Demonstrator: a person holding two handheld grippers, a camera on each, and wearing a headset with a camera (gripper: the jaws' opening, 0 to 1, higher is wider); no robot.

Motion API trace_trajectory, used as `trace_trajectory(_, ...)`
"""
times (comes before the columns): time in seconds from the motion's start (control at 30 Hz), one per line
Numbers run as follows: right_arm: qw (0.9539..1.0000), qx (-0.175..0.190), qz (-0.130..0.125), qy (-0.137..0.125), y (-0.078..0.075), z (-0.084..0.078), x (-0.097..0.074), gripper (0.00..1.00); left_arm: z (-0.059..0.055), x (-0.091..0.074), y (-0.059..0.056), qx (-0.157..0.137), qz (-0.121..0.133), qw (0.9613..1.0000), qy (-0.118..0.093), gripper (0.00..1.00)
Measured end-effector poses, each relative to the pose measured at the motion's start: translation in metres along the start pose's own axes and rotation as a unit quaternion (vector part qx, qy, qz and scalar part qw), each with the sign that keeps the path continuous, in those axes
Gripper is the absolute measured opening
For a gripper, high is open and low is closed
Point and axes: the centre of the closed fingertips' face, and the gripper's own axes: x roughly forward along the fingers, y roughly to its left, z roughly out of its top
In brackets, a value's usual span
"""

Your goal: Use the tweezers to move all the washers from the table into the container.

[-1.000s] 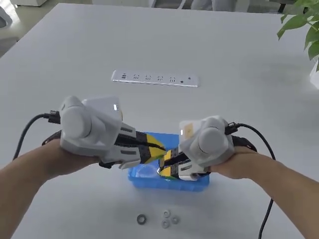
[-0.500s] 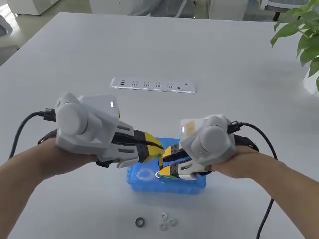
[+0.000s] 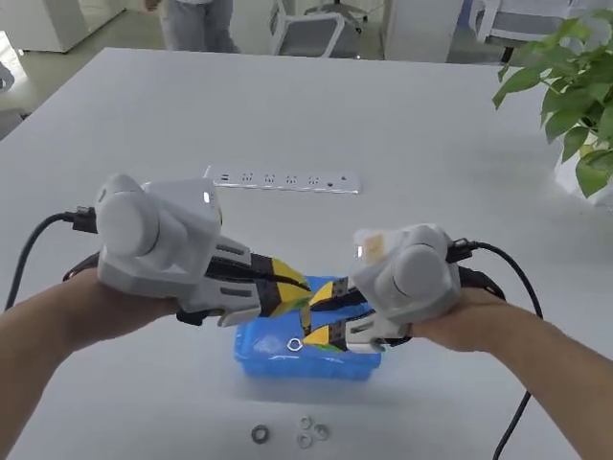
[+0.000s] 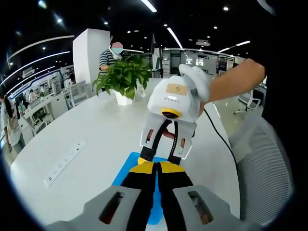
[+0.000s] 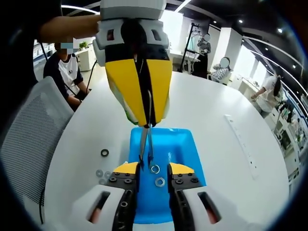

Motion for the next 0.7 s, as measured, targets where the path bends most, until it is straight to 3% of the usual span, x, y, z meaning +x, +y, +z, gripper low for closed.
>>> trace_trajectory(0.33,0.9997,0.013,-0.022,-0.003,0.01,0.0,-0.019,0.26,0.011,-0.004,-0.013,0.005,-0.004,1.0,-0.005,0.05)
trace_trajectory(0.7,0.9979,0.047,-0.044,-0.005,0.02,-0.01,-0.039,0.3,0.012,-0.01,-0.028,0.009,-0.013,0.9999,-0.002,0.05)
